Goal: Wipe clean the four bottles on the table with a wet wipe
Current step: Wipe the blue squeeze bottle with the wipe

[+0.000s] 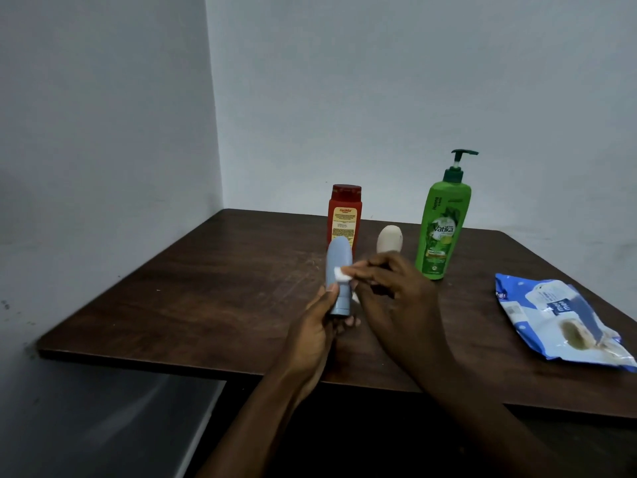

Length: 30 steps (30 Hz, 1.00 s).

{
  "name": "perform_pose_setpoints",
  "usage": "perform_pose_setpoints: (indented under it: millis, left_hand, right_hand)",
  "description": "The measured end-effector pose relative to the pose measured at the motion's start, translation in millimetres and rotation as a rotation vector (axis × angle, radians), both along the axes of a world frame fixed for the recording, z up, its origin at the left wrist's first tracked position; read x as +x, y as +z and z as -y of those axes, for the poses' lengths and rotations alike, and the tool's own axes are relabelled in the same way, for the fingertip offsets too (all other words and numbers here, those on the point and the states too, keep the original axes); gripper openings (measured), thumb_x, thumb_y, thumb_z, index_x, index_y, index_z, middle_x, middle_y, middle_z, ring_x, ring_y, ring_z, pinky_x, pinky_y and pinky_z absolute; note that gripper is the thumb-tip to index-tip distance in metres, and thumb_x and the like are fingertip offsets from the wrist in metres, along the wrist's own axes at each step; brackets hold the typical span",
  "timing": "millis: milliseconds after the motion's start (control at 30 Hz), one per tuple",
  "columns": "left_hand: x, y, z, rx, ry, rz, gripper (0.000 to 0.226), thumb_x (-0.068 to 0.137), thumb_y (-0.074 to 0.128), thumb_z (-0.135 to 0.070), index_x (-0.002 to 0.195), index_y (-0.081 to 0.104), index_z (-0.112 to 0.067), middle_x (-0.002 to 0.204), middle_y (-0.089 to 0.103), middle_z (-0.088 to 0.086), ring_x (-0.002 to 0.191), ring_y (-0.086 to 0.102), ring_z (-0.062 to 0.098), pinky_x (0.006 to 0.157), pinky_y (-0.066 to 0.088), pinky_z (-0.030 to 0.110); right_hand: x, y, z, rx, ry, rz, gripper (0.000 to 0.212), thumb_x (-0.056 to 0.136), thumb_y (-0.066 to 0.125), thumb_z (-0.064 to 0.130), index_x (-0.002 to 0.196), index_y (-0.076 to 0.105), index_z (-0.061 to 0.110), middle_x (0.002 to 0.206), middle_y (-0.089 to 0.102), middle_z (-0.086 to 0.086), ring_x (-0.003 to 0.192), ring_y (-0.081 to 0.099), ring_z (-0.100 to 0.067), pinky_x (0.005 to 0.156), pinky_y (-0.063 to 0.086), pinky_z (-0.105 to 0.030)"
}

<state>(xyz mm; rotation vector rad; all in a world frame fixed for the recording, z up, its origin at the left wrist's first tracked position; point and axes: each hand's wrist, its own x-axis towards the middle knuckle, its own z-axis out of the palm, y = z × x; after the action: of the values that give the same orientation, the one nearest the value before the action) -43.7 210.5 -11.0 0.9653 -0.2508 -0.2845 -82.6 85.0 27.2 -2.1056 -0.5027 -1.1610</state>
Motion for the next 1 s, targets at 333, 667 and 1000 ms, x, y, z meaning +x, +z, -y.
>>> perform_pose_setpoints:
  millis: [333, 667, 1000]
  left_hand:
    - [2, -5, 1, 0.374, 0.097, 0.174, 0.074, 0.076, 0.068, -0.056, 0.143, 0.038, -0.039, 0.126, 0.061, -0.005, 0.103, 0.062, 0.010, 0.092, 0.051, 0.031]
    - [-14, -5, -11, 0.401, 0.056, 0.151, 0.041, 0.103, 0.042, -0.005, 0.143, 0.039, 0.004, 0.133, 0.051, 0.006, 0.104, 0.053, 0.000, 0.071, 0.035, -0.006]
    - [-4, 0, -1, 0.384, 0.056, 0.213, 0.048, 0.096, 0.062, -0.029, 0.133, 0.035, -0.042, 0.116, 0.062, -0.014, 0.096, 0.068, 0.005, 0.077, 0.053, 0.018]
  right_hand:
    - [39, 48, 8, -0.193, -0.133, -0.043, 0.024, 0.085, 0.068, -0.002, 0.102, 0.079, 0.011, 0.094, 0.066, -0.004, 0.089, 0.060, -0.010, 0.080, 0.054, -0.030]
    - [1, 2, -7, -0.438, 0.017, -0.120, 0.041, 0.086, 0.043, 0.020, 0.106, 0.077, 0.007, 0.104, 0.067, -0.010, 0.092, 0.064, -0.026, 0.078, 0.055, -0.039]
    - [18, 12, 19, -0.090, -0.013, -0.081, 0.030, 0.087, 0.068, -0.003, 0.108, 0.078, 0.017, 0.102, 0.068, 0.003, 0.095, 0.065, -0.004, 0.081, 0.057, -0.023]
